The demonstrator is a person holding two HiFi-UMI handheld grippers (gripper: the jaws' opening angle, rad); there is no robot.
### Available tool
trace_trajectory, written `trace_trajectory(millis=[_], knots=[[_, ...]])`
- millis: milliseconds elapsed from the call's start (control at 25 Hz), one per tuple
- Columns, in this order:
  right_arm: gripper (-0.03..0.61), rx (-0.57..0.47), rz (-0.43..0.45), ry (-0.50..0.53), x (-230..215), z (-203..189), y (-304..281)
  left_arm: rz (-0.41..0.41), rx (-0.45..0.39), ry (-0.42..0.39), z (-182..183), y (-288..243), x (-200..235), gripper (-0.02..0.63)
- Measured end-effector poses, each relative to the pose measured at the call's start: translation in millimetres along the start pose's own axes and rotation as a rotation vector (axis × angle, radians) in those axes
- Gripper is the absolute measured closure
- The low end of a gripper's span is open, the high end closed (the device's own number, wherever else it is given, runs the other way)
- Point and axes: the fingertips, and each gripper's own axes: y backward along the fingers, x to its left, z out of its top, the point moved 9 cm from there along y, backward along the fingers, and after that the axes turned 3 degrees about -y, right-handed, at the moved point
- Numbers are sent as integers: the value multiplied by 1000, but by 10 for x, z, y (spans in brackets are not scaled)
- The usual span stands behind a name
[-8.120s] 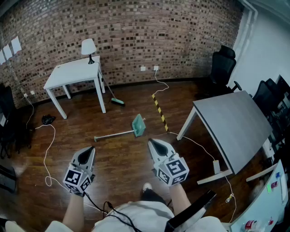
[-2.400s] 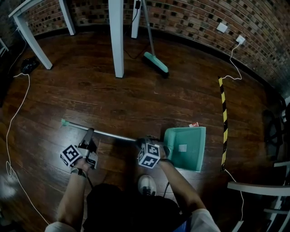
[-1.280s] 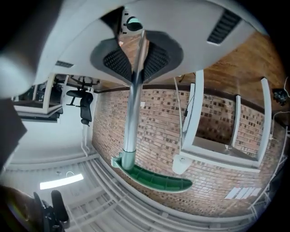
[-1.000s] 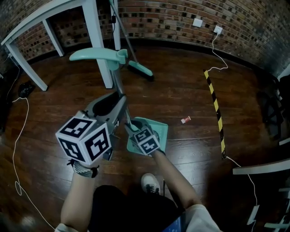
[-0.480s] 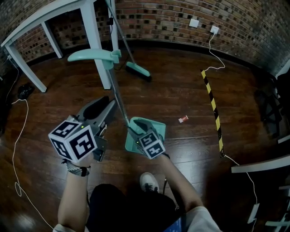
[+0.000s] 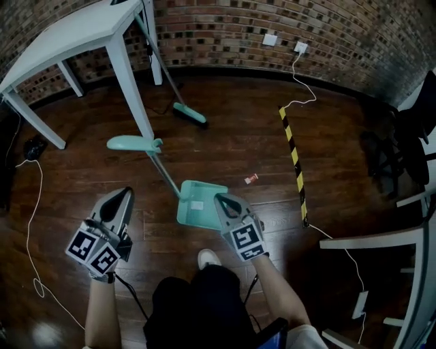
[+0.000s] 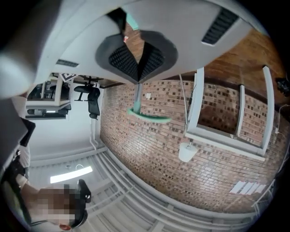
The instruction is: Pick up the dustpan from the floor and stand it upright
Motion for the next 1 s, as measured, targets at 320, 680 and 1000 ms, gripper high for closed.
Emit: trace_trajectory(millis=[320,680,1000], knots=[[597,-35,-93,-52,-311,2224,1309,22,-57,-42,1891,439,-226,624],[598,-212,-152,-109,-332,4205,2392,19,-16,-140,3386,913,-745,620],[598,-432,-98,-230,387,4991,3368,109,-64,-183,4108,1802,-1119,621]])
